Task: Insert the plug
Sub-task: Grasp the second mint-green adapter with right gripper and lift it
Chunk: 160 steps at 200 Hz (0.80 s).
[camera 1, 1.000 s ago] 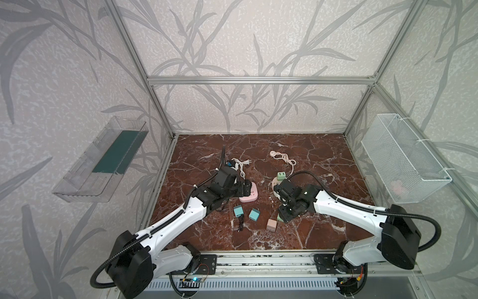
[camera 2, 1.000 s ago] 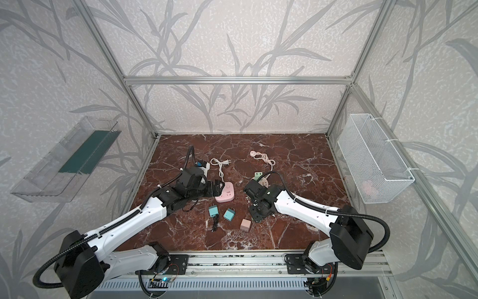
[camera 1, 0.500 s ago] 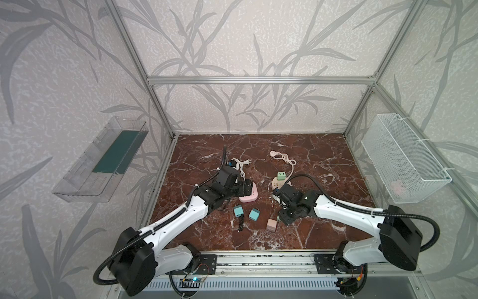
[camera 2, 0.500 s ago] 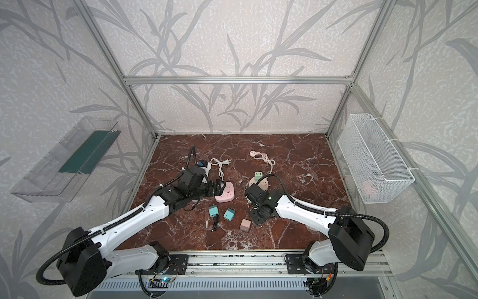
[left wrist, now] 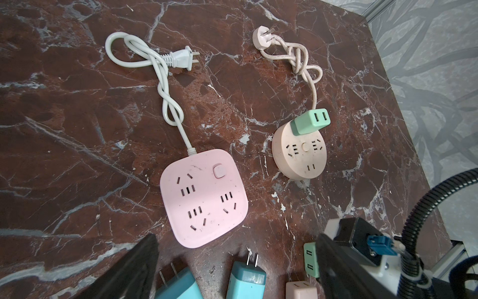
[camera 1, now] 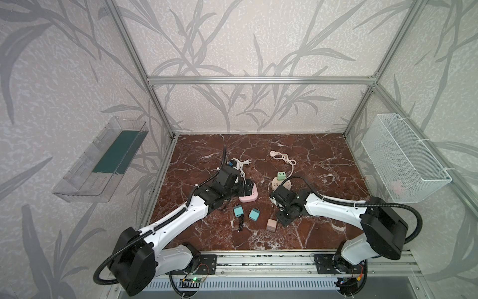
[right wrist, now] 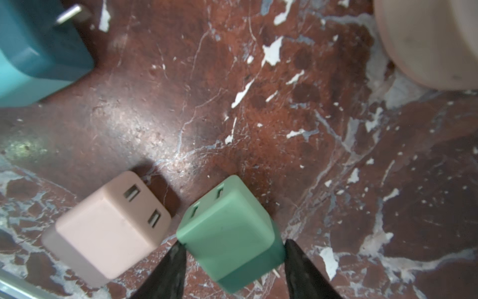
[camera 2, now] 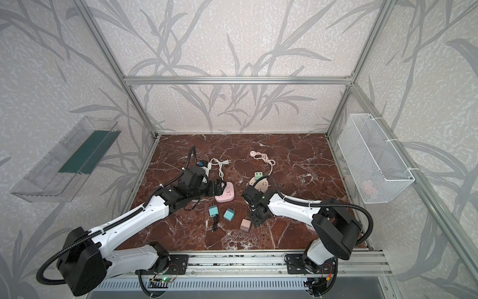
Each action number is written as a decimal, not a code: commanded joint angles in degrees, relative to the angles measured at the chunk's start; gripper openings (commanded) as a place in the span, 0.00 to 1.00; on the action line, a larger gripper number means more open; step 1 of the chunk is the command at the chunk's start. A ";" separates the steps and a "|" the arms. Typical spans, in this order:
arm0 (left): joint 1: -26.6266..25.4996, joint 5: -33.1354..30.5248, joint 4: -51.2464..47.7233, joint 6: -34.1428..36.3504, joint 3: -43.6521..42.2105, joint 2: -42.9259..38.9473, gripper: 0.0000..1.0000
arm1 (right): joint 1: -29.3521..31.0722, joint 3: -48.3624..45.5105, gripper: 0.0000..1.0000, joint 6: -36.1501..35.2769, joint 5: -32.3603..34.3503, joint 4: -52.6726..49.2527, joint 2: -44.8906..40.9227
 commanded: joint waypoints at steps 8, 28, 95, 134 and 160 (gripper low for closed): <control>-0.28 0.03 0.38 -0.30 -0.04 0.27 0.93 | 0.22 1.92 0.58 -0.75 0.24 0.13 2.14; -0.22 0.05 0.46 -0.30 -0.01 0.39 0.93 | 0.27 2.33 0.53 -0.50 -0.10 0.02 2.98; -0.20 0.40 0.41 -0.14 0.08 0.73 0.93 | -0.12 3.27 0.37 0.70 0.58 -1.18 3.91; -0.20 -0.22 -0.67 0.58 0.36 -0.03 0.93 | -2.32 4.59 0.00 2.54 1.66 -2.09 3.01; -0.18 0.35 -2.03 0.68 1.02 -0.61 0.92 | -2.71 5.12 0.00 1.89 0.78 -2.07 -0.27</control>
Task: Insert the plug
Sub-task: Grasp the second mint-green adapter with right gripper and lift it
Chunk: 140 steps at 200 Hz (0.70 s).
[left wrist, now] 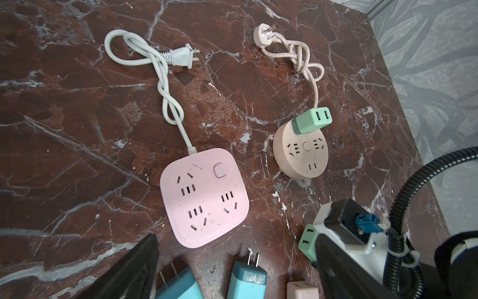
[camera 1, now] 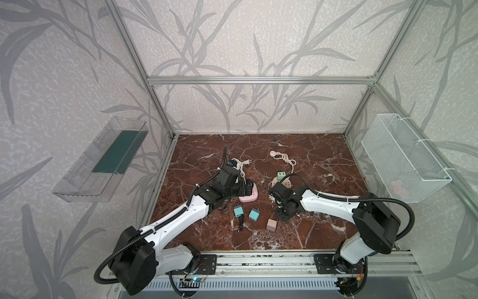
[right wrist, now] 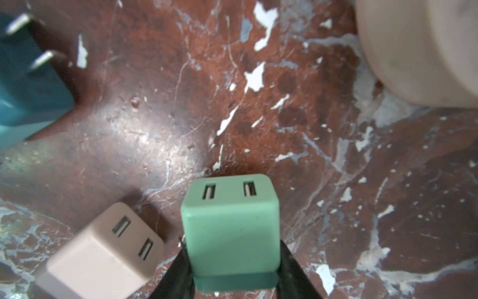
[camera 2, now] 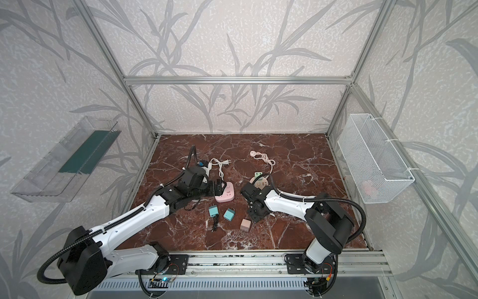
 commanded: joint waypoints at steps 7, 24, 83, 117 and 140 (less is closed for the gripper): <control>-0.11 0.97 -2.23 0.63 1.18 -1.19 0.92 | -0.52 1.68 0.00 0.02 -0.33 -1.25 -4.95; -0.15 4.67 -2.83 -0.29 1.99 -1.59 0.91 | -0.53 0.94 0.00 -0.87 -1.64 -0.05 -9.07; -0.15 17.99 -3.13 -8.13 6.30 -1.00 0.90 | -0.53 -3.79 0.00 -0.93 -7.90 8.63 -20.71; -0.54 22.03 2.33 -13.79 4.62 0.24 0.87 | -0.53 -2.67 0.00 -0.62 -7.28 8.59 -22.28; -1.69 21.74 3.19 -14.70 4.10 0.93 0.84 | -0.60 -1.80 0.00 -0.58 -7.55 8.97 -22.71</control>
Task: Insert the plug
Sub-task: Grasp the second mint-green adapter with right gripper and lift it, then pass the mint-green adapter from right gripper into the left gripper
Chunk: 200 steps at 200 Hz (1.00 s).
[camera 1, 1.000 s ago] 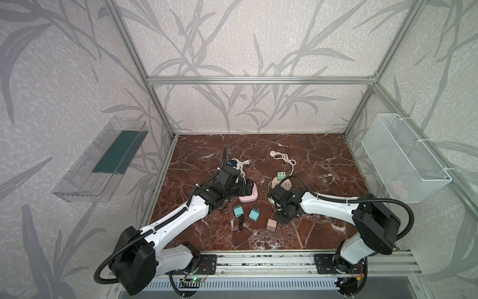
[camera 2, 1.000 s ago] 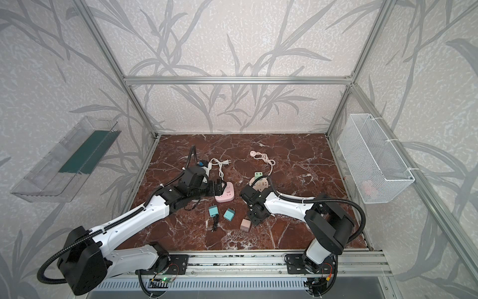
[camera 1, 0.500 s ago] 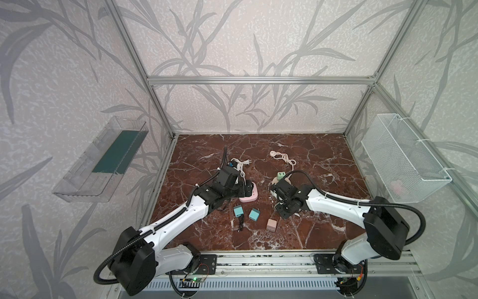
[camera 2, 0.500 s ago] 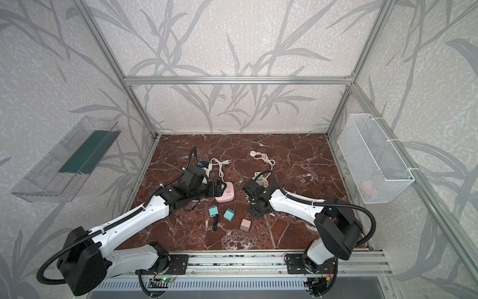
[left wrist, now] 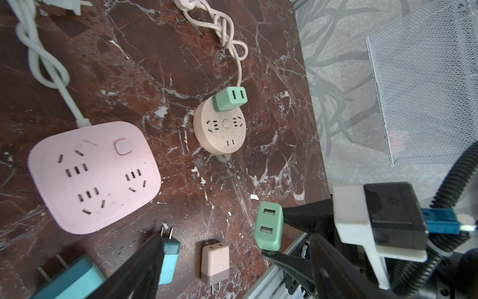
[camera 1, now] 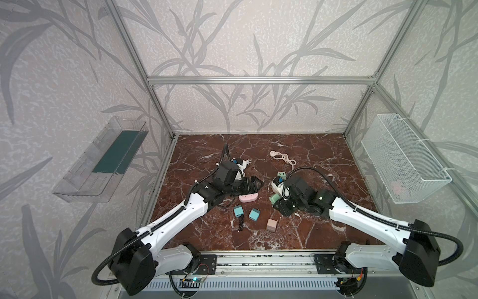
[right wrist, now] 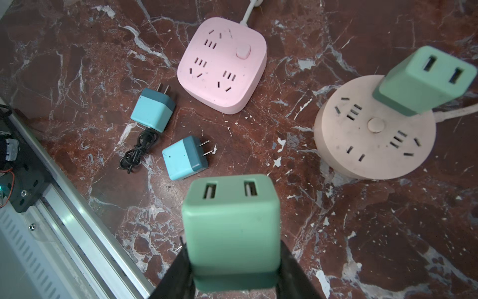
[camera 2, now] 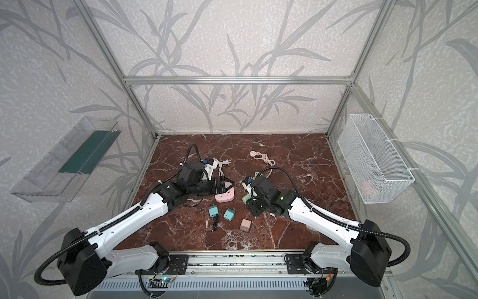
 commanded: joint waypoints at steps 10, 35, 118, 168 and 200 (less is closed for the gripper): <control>-1.60 2.05 2.65 -3.43 -0.60 1.03 0.83 | -0.06 1.52 0.00 0.42 -1.11 1.57 -1.32; -2.48 1.52 2.93 -3.97 -0.81 1.71 0.81 | -0.02 1.79 0.00 0.78 -1.60 2.51 -1.22; -4.44 1.93 5.69 -5.23 -1.12 4.41 0.70 | -0.07 4.40 0.00 1.41 -3.05 3.93 -1.40; -5.14 3.27 8.42 -6.41 -1.10 6.50 0.63 | -0.07 5.22 0.00 1.19 -3.40 4.37 -0.35; -5.32 3.54 8.81 -6.55 -0.86 7.03 0.61 | -0.07 5.83 0.00 0.86 -3.61 4.28 0.01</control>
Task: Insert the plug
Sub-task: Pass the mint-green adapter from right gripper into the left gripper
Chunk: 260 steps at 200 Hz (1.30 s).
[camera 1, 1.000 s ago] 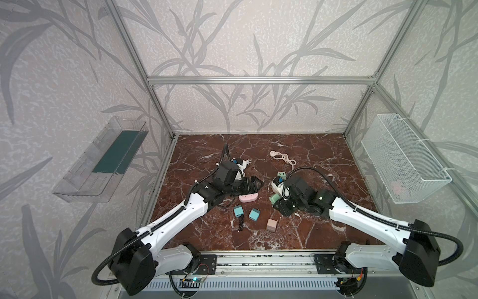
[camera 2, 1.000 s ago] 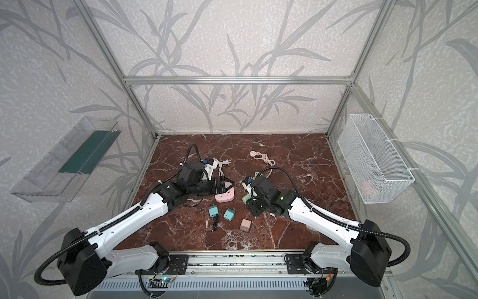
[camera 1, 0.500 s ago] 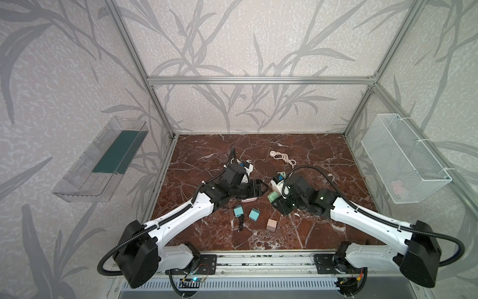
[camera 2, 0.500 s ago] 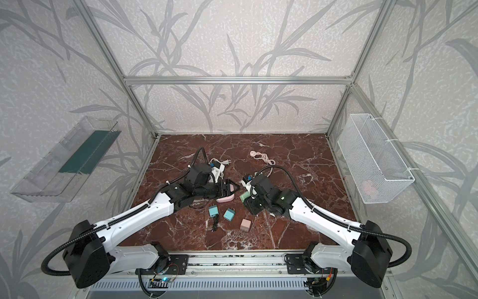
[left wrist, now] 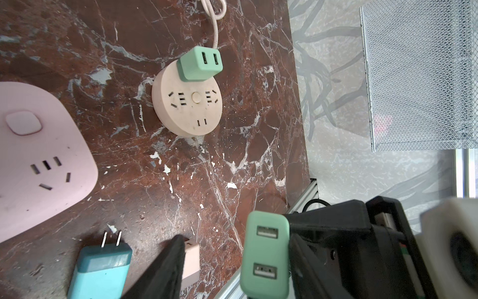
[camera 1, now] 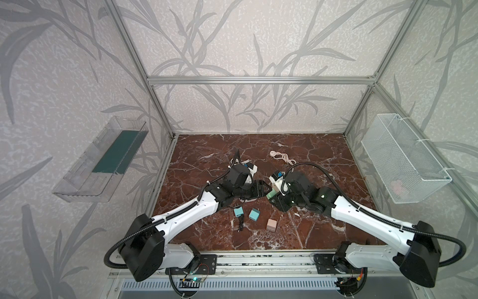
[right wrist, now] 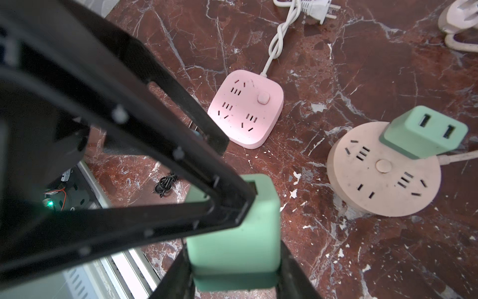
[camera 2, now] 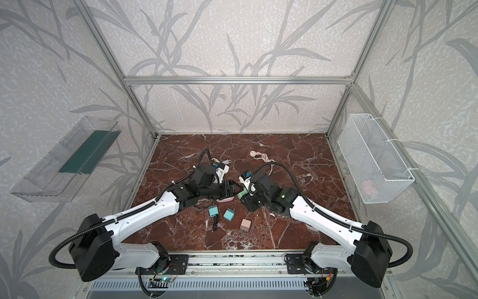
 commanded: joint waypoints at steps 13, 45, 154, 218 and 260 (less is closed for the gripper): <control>-0.46 0.83 1.25 -0.56 -0.01 0.39 0.59 | -0.06 3.06 0.00 -0.32 -0.54 0.67 0.67; -0.54 0.87 1.36 -0.48 0.10 0.39 0.49 | -0.12 3.38 0.00 0.02 0.35 0.78 1.00; -1.09 1.41 1.54 -0.12 0.03 0.66 0.37 | -0.11 5.23 0.00 0.04 0.07 1.13 2.91; -1.08 1.32 1.18 0.25 0.30 1.01 0.22 | -0.07 5.15 0.00 0.14 0.46 1.08 3.44; -1.07 -0.45 -0.96 1.48 1.07 1.36 0.00 | -0.05 5.41 0.00 0.47 0.89 1.33 4.40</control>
